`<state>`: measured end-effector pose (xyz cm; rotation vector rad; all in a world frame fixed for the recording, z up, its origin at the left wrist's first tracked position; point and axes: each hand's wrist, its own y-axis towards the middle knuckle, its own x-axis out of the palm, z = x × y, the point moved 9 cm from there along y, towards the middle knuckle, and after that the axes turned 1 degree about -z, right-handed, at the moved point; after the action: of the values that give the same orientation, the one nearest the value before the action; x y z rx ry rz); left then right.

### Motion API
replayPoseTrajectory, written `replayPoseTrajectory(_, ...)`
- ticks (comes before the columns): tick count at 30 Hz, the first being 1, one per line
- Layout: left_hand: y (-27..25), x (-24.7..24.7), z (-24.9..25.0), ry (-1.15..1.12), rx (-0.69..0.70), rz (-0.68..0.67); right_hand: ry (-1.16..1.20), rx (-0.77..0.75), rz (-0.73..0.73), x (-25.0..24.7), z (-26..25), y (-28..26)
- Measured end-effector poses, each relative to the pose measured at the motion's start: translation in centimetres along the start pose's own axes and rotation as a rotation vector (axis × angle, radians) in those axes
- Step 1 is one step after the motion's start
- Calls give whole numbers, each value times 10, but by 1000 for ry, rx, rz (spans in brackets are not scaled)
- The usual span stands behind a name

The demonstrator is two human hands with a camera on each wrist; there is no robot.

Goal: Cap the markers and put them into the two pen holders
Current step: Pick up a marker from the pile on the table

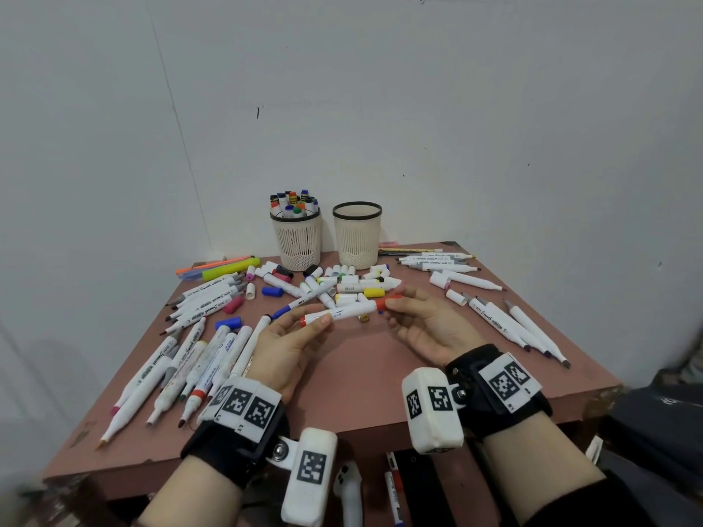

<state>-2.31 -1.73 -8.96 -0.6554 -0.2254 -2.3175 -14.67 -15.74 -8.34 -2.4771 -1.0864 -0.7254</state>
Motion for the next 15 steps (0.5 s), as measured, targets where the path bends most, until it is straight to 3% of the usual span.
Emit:
replayPoseTrajectory(9,-2,2,-6,86,-45,9,-106,-15,-7,-2,0,1)
replayPoseTrajectory(15,-3,1,-6,105,-51,18,-294,-12,-7,-4,3,-1)
